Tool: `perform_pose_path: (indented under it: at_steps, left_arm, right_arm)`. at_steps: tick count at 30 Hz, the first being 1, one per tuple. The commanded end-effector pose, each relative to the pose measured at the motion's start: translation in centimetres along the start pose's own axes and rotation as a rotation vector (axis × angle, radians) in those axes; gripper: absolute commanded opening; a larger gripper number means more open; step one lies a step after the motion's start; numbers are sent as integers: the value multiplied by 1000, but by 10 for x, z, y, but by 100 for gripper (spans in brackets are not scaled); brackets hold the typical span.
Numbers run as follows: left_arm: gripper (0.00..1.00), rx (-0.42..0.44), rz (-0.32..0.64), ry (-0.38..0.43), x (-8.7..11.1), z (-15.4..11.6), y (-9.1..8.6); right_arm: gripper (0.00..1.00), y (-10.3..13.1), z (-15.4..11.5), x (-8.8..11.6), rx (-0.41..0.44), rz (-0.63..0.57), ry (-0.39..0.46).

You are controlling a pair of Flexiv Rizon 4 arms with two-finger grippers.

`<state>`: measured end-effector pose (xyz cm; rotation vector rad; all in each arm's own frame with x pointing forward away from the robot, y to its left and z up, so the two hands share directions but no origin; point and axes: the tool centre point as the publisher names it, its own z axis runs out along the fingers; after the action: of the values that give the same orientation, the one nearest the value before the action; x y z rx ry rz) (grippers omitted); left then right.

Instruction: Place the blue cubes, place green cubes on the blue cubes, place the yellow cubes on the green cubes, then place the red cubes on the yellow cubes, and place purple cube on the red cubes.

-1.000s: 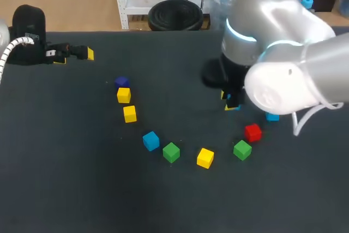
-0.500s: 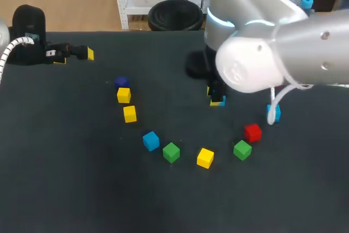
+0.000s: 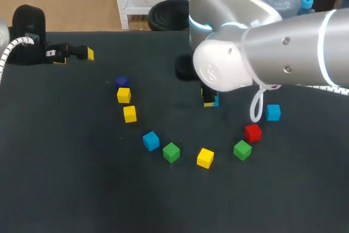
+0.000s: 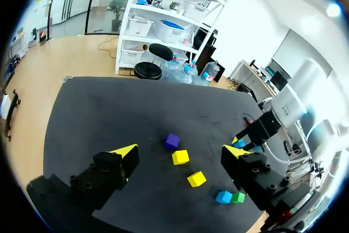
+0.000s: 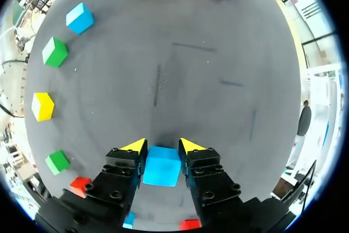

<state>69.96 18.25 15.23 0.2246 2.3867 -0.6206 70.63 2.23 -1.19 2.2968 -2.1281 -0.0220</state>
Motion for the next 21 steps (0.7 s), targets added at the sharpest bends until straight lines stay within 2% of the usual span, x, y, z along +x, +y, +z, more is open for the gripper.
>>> perform_pose_path:
  at_steps: [1,14,15,16,17,18,21]
  left_arm:
    - [100,12,3,-6,1,0,3]
    - [100,12,3,-6,1,0,3]
    - [100,12,3,-6,1,0,3]
    - [100,12,3,-6,1,0,3]
    - [100,12,3,-6,1,0,3]
    - [100,12,3,-6,1,0,3]
    - [100,12,3,-6,1,0,3]
  right_arm:
    - [0,-6,3,-1,-21,10,-5]
    - [0,-8,7,-5,-25,38,-9]
    - [10,-8,8,-5,-25,37,-9]
    - [28,-8,8,-5,-23,37,-7]
    - [91,-8,9,-5,-19,42,-6]
    - [100,-8,9,-5,-24,57,-11]
    - [100,-9,8,-4,-36,69,-19]
